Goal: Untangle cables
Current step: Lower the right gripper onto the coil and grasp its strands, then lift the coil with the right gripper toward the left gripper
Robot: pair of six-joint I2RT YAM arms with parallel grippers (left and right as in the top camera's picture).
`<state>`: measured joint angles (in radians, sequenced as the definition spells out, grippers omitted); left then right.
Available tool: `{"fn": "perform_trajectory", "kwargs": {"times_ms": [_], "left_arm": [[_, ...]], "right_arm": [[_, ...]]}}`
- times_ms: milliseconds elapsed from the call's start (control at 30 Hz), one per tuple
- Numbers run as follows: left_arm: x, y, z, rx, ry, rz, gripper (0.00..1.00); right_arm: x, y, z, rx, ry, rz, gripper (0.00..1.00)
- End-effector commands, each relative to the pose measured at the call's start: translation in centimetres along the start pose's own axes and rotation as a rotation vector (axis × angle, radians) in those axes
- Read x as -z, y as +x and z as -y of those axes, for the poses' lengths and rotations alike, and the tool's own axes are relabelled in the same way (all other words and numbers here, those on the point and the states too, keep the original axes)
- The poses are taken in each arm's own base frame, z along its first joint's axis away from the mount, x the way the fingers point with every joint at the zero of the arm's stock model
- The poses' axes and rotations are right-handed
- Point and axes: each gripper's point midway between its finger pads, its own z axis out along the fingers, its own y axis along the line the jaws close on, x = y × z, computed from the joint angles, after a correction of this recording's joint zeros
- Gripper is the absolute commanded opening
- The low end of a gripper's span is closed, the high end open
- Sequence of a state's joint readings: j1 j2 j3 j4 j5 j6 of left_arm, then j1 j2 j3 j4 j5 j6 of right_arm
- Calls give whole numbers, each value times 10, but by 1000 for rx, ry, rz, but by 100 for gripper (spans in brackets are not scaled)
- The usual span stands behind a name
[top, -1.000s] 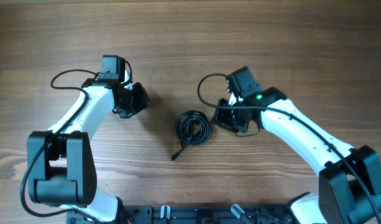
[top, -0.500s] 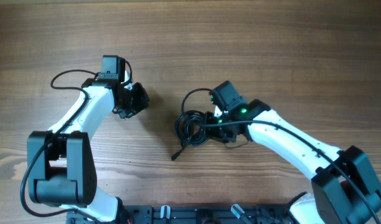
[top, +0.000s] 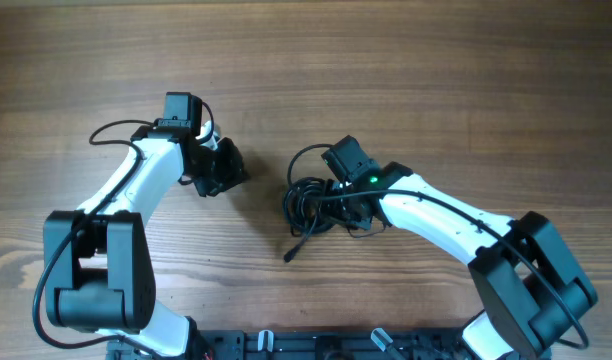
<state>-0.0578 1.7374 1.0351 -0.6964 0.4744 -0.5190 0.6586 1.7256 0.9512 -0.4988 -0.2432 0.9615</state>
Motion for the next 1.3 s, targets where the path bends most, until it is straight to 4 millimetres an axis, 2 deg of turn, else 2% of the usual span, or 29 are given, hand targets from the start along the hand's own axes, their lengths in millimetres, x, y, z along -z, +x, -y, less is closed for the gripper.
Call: {"fn": "perform_trajectory", "kwargs": {"times_ms": [0,100,200,333,433,467,533,600,700,1033,1267], "left_arm": [[4,9,13,17,86,-55,4],[10,9,4,60,80,-62,4],[18,8,-7,117,74,-72,4],[32,5,-16,203,126,-91,4],[46,8,0,259,295,-159,10],[51,9,8,267,352,-182,13],[57,13,19,275,425,-220,29],[63,17,30,328,480,-268,32],[70,22,42,415,533,-337,33],[67,40,47,462,501,-411,28],[65,43,49,454,494,-421,28]], "right_arm": [[-5,-2,2,-28,-4,-2,4],[1,-6,-7,-62,-82,-45,4],[14,-9,-26,2,-237,-109,4],[40,-20,-48,47,-481,-190,4],[60,-26,-66,114,-638,-211,4],[66,-28,-72,137,-680,-206,4],[73,-31,-81,167,-730,-198,4],[78,-35,-87,171,-759,-186,4],[85,-40,-96,152,-800,-177,4],[109,-56,-121,136,-914,-128,4],[124,-65,-134,132,-975,-86,4]]}}
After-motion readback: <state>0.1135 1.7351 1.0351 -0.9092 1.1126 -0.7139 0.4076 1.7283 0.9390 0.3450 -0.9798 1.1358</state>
